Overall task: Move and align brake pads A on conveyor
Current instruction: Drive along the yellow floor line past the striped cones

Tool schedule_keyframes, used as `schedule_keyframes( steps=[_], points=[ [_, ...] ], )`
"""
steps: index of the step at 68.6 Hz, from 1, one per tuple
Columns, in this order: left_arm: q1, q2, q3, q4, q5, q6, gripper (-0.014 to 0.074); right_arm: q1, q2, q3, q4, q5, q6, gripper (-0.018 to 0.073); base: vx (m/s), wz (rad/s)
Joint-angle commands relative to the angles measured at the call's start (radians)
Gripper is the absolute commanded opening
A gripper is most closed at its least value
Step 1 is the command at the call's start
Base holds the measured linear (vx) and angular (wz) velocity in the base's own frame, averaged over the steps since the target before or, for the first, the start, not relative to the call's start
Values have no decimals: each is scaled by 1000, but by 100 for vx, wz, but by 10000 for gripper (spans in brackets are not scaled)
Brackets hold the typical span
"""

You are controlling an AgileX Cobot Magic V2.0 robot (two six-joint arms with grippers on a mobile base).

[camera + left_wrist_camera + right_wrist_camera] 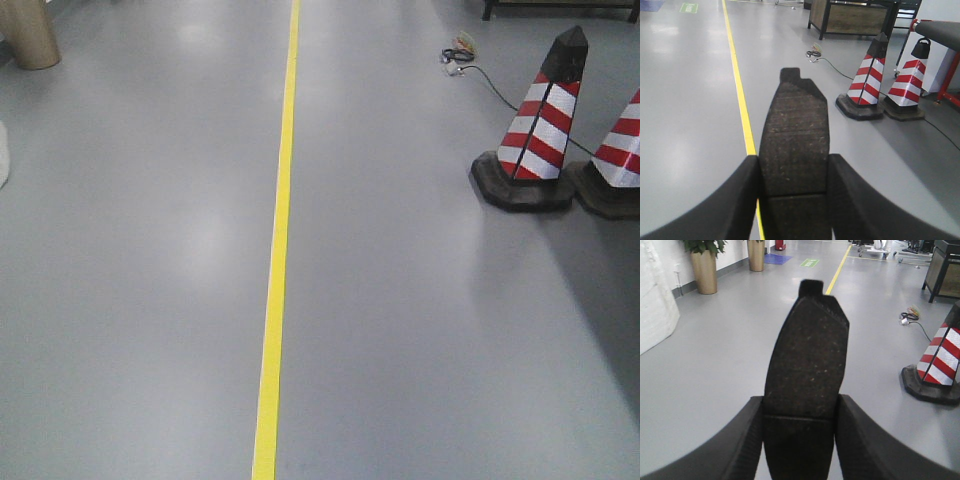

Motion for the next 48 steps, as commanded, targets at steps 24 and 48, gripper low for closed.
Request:
schedule_keyframes(
  steps=[24, 48],
  points=[
    [-3, 14, -27, 5, -93, -1, -6, -5, 12, -29, 2, -97, -5, -2, 75, -10],
    [-3, 14, -27, 5, -94, -1, -6, -5, 12, -29, 2, -97, -5, -2, 74, -6]
  ],
)
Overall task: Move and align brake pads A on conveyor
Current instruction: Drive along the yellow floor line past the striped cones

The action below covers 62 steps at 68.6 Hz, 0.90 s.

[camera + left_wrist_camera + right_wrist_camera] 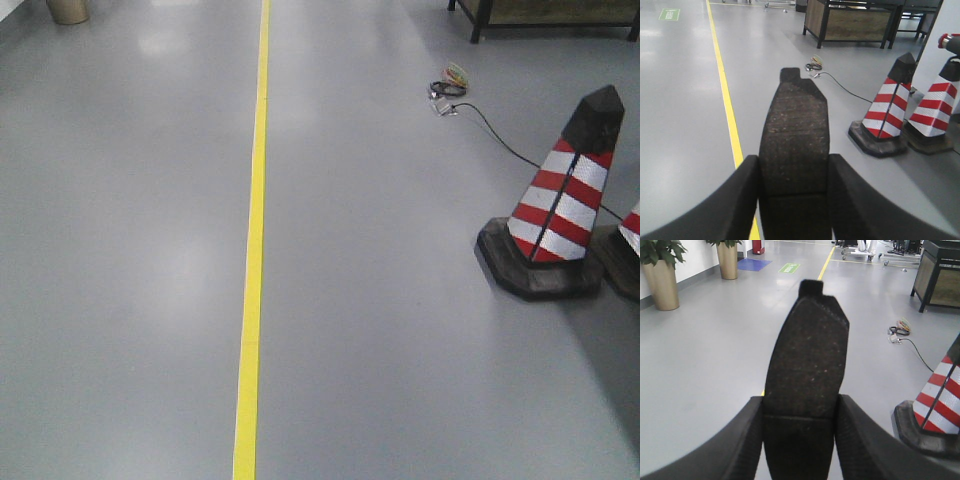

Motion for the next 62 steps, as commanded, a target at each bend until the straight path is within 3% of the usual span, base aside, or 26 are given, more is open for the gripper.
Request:
schedule_keyframes(
  steps=[1, 62],
  points=[
    [-3, 14, -27, 5, -94, -1, -6, -5, 12, -29, 2, -97, -5, -2, 72, -4],
    [-3, 14, -27, 4, -94, -1, -6, -5, 12, -29, 2, -97, -5, -2, 60, 0]
  ],
)
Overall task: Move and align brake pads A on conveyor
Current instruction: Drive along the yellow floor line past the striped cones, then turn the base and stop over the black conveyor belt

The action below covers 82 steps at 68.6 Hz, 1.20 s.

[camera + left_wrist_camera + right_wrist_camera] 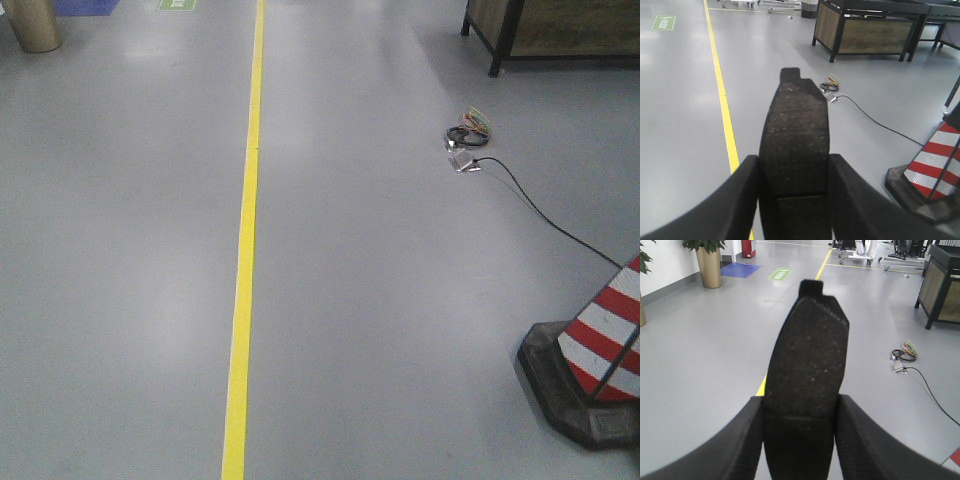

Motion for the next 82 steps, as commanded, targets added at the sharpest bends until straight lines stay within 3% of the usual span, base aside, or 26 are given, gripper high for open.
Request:
schedule_keyframes(
  steps=[1, 29, 82],
  points=[
    [-3, 14, -27, 4, -94, -1, -6, -5, 12, -29, 2, -97, -5, -2, 46, -3],
    [-3, 14, -27, 4, -94, -1, -6, -5, 12, -29, 2, -97, -5, -2, 37, -35],
    [-3, 14, -27, 5, -94, -1, -6, -5, 12, -29, 2, -97, -5, -2, 19, -91]
  ],
)
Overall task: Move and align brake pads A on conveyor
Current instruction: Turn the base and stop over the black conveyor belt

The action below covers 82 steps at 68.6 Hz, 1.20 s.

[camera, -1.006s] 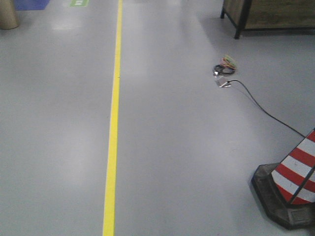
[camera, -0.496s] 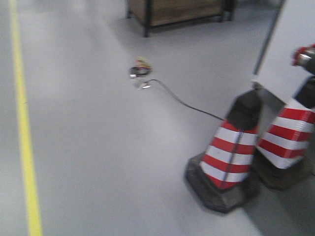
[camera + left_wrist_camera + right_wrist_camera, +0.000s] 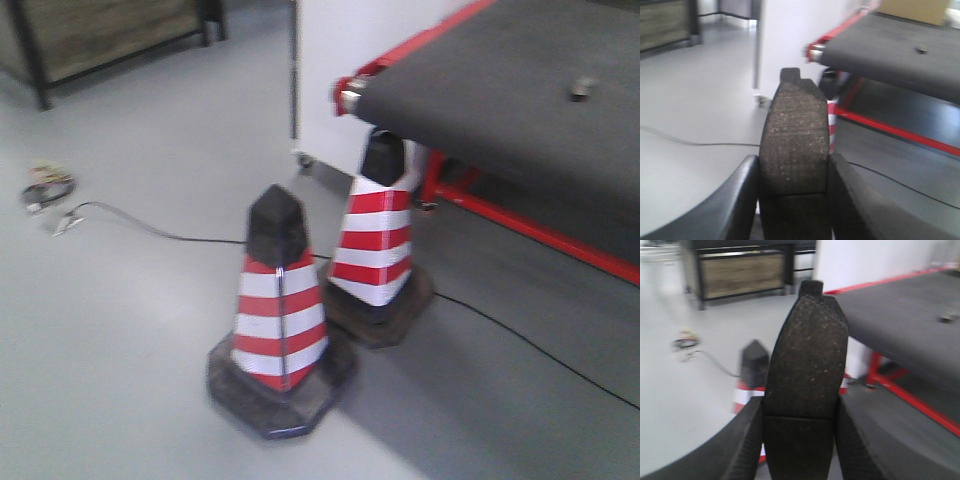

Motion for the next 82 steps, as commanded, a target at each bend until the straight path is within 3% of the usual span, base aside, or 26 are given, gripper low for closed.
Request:
schedule_keyframes(
  steps=[1, 55, 82],
  points=[
    [-3, 14, -27, 2, -94, -1, -6, -5, 12, -29, 2, -97, -5, -2, 17, -81],
    [-3, 14, -27, 2, -94, -1, -6, -5, 12, -29, 2, -97, -5, -2, 14, -71],
    [-3, 14, -27, 2, -94, -1, -6, -5, 12, -29, 2, -97, -5, -2, 9, -32]
  ],
)
